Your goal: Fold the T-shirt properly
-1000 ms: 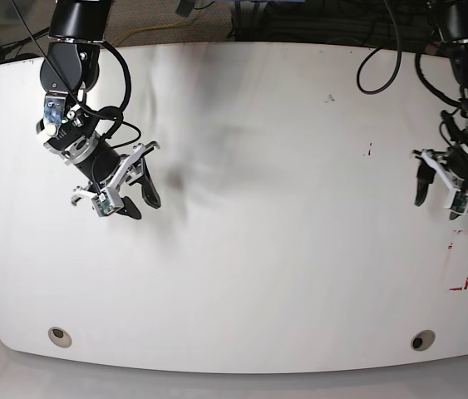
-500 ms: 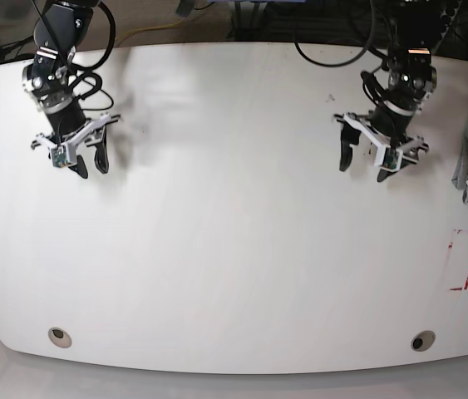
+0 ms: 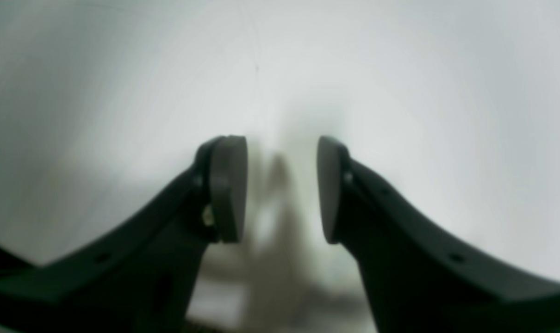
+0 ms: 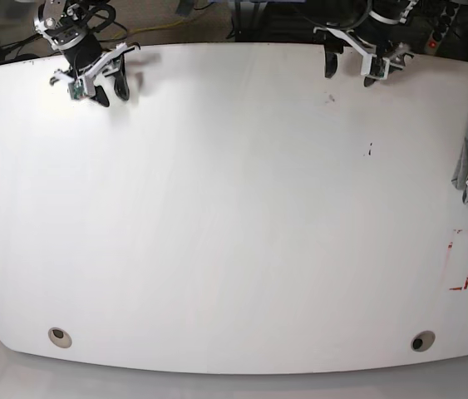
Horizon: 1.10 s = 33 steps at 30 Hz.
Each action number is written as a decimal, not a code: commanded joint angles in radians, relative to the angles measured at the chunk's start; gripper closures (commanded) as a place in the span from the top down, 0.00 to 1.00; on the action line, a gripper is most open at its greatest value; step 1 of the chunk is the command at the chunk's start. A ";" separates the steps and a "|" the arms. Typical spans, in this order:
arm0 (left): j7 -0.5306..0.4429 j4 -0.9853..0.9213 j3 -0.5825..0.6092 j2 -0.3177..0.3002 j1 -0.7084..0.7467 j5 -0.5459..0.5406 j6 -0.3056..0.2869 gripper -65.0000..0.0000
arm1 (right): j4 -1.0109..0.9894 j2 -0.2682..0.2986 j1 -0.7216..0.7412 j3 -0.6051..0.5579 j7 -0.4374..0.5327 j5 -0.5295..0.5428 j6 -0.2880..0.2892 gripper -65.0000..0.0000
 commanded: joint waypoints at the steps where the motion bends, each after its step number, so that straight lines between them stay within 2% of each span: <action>1: -0.024 0.021 -0.004 0.000 0.090 -0.011 -0.002 0.64 | 0.046 0.009 -0.095 0.005 0.024 0.058 0.011 0.36; 6: -0.026 0.021 -0.004 0.000 0.217 -0.012 -0.001 0.64 | 0.074 0.011 -0.224 0.002 0.024 0.065 0.012 0.36; 10: -0.026 0.018 -0.004 0.002 0.307 -0.012 -0.001 0.63 | 0.083 0.041 -0.341 -0.007 0.026 0.073 0.012 0.36; 17: -0.024 -0.042 -0.002 0.002 0.361 -0.009 0.001 0.54 | 0.016 0.081 -0.464 -0.110 0.026 0.073 0.007 0.36; 21: -0.024 -0.147 0.004 -0.003 0.326 -0.009 0.001 0.54 | -0.116 0.087 -0.462 -0.151 0.029 0.072 0.004 0.36; 29: -0.020 -0.426 0.039 -0.006 0.139 -0.003 -0.001 0.53 | -0.446 0.073 -0.295 -0.234 0.113 0.018 -0.002 0.36; 33: -0.023 -0.618 0.099 -0.034 0.019 0.011 0.001 0.53 | -0.629 0.070 -0.195 -0.265 0.170 -0.036 -0.074 0.36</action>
